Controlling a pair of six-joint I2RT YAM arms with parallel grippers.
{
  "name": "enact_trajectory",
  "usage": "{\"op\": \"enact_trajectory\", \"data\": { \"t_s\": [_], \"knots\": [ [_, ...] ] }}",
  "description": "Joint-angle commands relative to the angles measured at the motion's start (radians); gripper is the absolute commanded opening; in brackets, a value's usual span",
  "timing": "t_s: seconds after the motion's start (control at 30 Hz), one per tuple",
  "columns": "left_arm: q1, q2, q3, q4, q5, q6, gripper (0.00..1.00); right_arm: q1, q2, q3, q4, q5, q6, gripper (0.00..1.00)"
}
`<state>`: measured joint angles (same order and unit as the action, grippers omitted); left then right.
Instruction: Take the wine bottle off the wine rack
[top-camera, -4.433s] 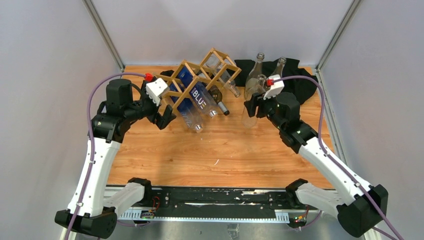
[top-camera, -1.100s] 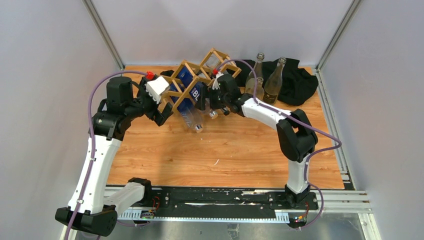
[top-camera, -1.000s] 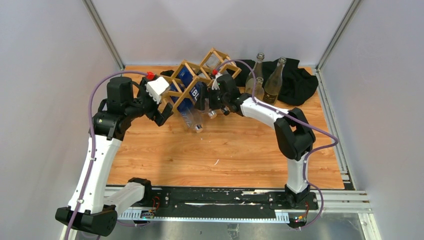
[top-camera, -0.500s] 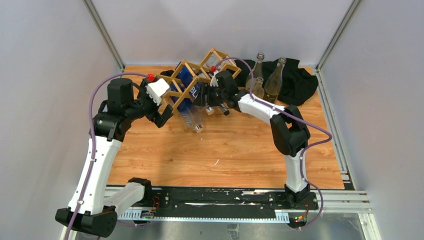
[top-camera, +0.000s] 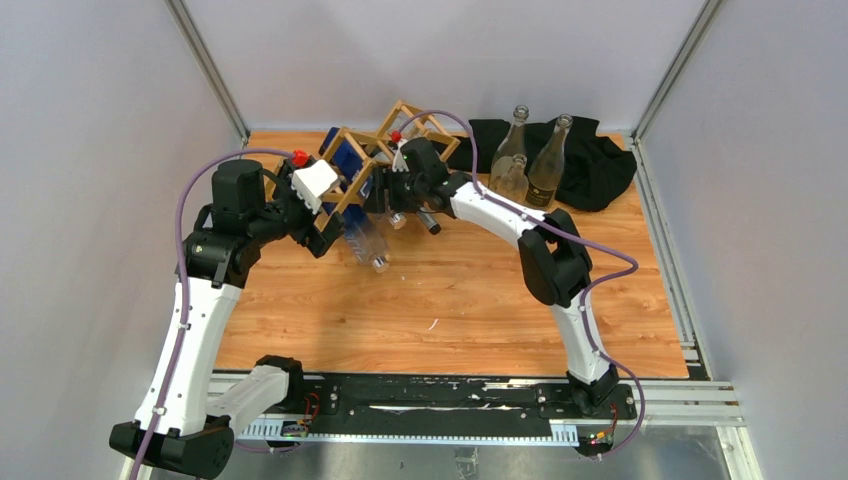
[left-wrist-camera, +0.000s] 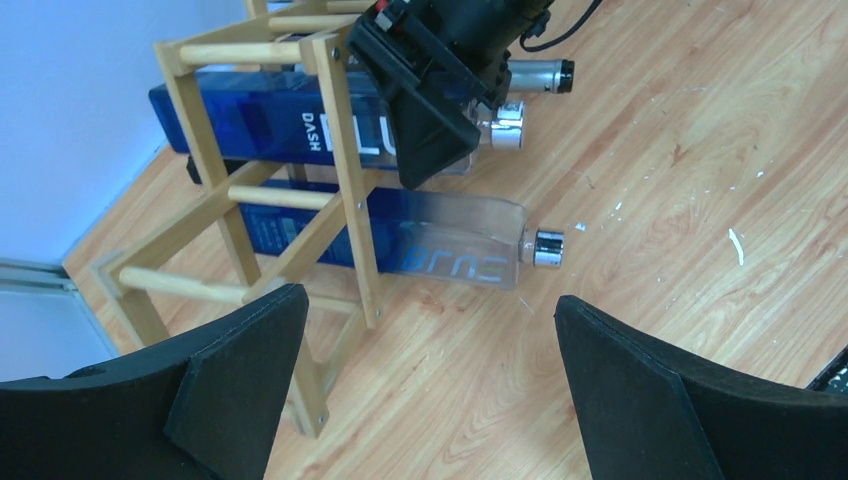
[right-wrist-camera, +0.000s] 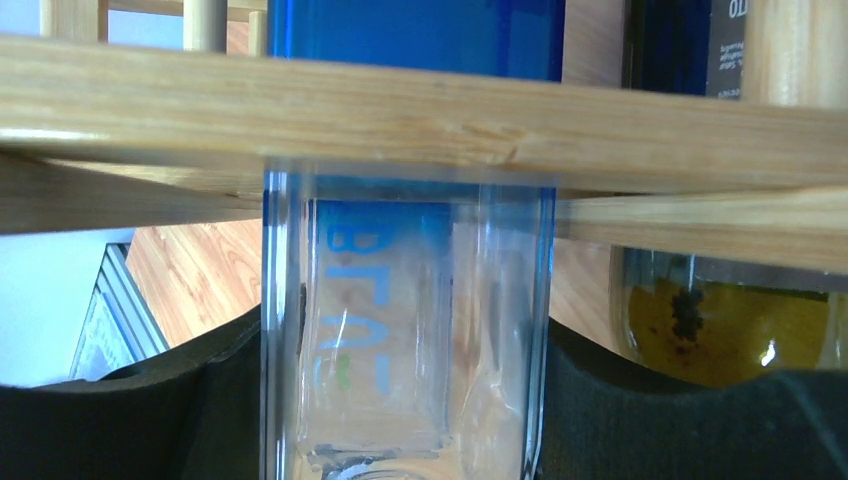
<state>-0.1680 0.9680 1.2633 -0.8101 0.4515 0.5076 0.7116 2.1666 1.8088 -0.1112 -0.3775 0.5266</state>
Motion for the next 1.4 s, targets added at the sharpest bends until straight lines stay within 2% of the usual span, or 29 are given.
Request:
{"op": "enact_trajectory", "data": {
  "t_s": [0.0,0.2,0.47,0.77,1.13,1.37],
  "knots": [
    [-0.005,-0.014,-0.015,0.005,-0.002,0.019,1.00,0.087,0.015,0.054,-0.037,-0.085,-0.051,0.00],
    [-0.005,-0.016,-0.057,0.005,-0.008,0.062,1.00,0.092,-0.127,-0.129,0.069,-0.030,-0.008,0.00],
    [-0.005,-0.006,-0.098,0.005,-0.017,0.126,1.00,0.093,-0.350,-0.386,0.193,-0.055,0.040,0.00],
    [-0.005,-0.046,-0.150,0.005,0.086,0.308,1.00,0.092,-0.597,-0.636,0.239,-0.100,0.104,0.00],
    [-0.010,-0.078,-0.177,0.005,0.167,0.556,1.00,0.092,-0.807,-0.714,0.145,-0.122,0.122,0.00],
    [-0.067,-0.119,-0.197,0.006,0.197,0.742,1.00,0.092,-0.867,-0.658,-0.038,-0.202,0.113,0.00]
  ]
}}
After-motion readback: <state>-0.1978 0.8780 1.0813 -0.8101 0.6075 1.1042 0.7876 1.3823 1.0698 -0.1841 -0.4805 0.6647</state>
